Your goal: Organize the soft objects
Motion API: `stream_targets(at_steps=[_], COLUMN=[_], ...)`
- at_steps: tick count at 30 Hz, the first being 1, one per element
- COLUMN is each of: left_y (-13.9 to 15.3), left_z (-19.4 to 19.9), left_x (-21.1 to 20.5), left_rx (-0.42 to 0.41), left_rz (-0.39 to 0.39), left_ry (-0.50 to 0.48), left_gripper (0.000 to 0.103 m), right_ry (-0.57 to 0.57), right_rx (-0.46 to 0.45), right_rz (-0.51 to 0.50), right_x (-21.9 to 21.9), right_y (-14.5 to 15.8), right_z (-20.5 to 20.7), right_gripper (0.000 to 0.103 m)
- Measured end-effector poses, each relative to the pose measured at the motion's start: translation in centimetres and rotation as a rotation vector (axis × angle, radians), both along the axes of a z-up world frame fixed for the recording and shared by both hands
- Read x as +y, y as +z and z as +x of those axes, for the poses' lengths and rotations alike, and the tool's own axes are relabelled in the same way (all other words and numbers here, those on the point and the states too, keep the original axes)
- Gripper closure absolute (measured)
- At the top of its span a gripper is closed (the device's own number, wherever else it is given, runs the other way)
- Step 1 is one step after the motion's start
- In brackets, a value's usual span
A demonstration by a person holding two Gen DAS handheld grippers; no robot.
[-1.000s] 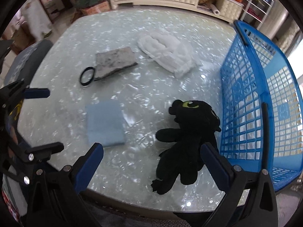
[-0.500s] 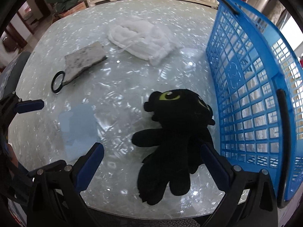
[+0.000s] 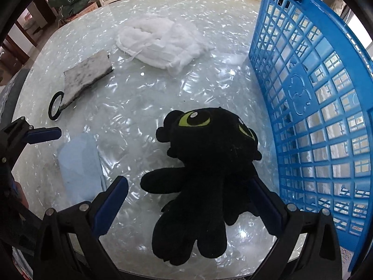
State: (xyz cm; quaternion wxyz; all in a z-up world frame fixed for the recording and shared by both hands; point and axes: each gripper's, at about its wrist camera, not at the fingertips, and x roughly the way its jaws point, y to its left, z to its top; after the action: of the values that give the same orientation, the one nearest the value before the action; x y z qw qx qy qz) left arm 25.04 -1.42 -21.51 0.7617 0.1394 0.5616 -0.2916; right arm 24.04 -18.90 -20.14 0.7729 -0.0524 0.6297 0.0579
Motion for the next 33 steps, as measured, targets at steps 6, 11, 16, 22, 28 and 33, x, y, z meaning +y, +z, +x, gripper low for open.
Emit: stream_targets(at_steps=[6,11,16,22,28,33], left_y=[-1.0,-0.8,-0.5,-0.4,0.9,3.6], left_z=[-0.9,-1.8,-1.3,-1.2,-2.1,-3.4], left_x=[-0.8,-0.9,0.0,0.8,2.3,2.6], left_rx=[-0.022,-0.057,-0.047,-0.023,-0.028,-0.074], left_rz=[0.052,0.064,0.021,-0.033,-0.043,-0.058], left_ry=[-0.044,-0.071,-0.038,0.004,0.051,0.062], left_gripper=[0.014,0.042,0.081,0.092,0.093,0.093], right_ry=[0.007,0.007,0.026,0.032,0.058,0.093], right_rx=[-0.001,-0.003,0.019,0.003,-0.009,-0.025], right_rz=[0.001,-0.006,-0.027,-0.038,0.013,0.033], right_x=[0.4,0.5,0.3,0.4,0.2,0.3], right_y=[-1.0,-2.2,-3.5,-3.8,-3.5,-2.6], right_z=[0.5,1.3,1.4,1.2,0.5,-1.0], right_gripper=[0.001,0.008,0.021,0.045,0.058,0.061])
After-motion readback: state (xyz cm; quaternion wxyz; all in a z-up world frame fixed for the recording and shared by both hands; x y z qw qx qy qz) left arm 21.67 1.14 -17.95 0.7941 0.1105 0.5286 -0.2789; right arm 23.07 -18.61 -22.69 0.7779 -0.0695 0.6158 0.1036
